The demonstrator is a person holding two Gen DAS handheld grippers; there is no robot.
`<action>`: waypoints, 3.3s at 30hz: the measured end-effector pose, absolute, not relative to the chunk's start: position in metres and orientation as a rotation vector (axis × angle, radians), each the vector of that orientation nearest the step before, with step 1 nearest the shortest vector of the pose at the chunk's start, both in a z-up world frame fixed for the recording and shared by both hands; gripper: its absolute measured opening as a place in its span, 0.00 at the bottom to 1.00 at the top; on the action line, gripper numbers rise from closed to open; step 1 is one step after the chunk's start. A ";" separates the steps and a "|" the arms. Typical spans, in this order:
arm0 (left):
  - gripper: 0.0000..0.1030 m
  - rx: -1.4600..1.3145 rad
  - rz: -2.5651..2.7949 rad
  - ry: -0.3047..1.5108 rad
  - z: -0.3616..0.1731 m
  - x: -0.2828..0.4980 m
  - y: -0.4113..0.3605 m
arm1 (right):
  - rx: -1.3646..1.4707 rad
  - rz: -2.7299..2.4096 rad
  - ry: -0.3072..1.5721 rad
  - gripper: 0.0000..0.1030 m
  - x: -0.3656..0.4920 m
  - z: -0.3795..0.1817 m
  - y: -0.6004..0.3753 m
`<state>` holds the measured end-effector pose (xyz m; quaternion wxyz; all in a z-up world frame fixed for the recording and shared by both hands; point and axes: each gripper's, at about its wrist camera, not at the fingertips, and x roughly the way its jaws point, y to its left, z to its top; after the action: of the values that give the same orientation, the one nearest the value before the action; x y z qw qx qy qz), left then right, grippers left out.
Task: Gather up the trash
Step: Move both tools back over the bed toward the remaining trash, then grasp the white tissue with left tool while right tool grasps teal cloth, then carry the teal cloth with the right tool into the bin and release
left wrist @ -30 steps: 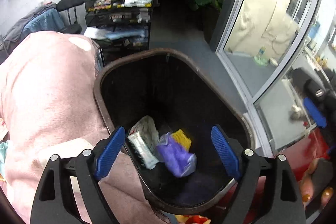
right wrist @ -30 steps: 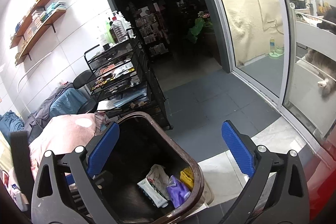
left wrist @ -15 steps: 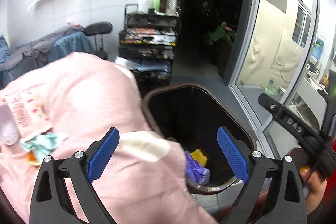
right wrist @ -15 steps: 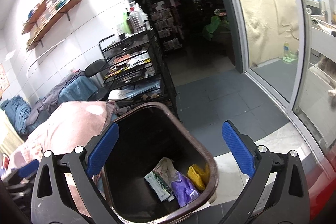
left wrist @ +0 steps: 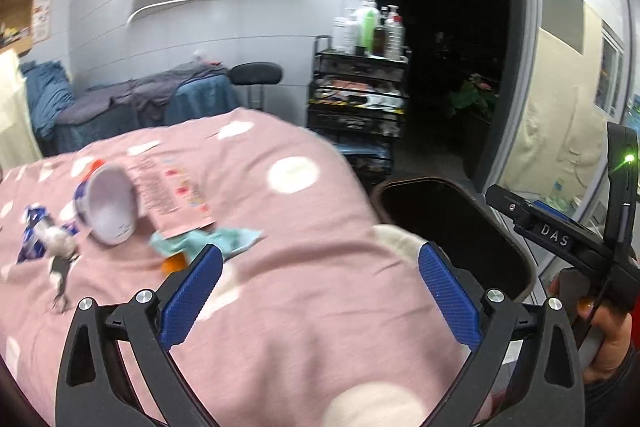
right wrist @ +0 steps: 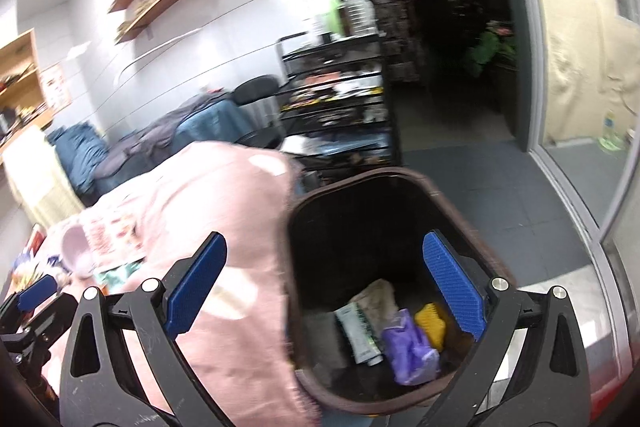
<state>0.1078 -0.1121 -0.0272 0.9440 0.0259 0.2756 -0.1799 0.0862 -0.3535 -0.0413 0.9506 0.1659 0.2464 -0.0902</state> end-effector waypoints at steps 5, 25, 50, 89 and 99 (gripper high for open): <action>0.95 0.009 -0.284 0.568 -0.030 0.104 -0.073 | 0.293 -0.073 0.529 0.94 0.098 -0.037 -0.316; 0.89 -0.161 -0.025 0.691 -0.059 0.114 0.076 | 0.080 0.254 0.780 0.94 0.173 -0.048 -0.181; 0.85 -0.273 -0.003 0.745 -0.067 0.144 0.125 | -0.029 0.481 0.980 0.10 0.227 -0.070 -0.127; 0.31 -0.302 -0.021 0.633 -0.037 0.147 0.098 | 0.204 0.417 0.757 0.10 0.135 -0.042 -0.212; 0.31 -0.220 -0.179 0.583 -0.022 0.121 0.030 | 0.225 0.336 0.656 0.10 0.116 -0.030 -0.246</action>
<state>0.1211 0.0304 -0.0224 0.9479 -0.1081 0.2864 -0.0879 0.1159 -0.2458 -0.0301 0.9267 0.1098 0.3199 0.1639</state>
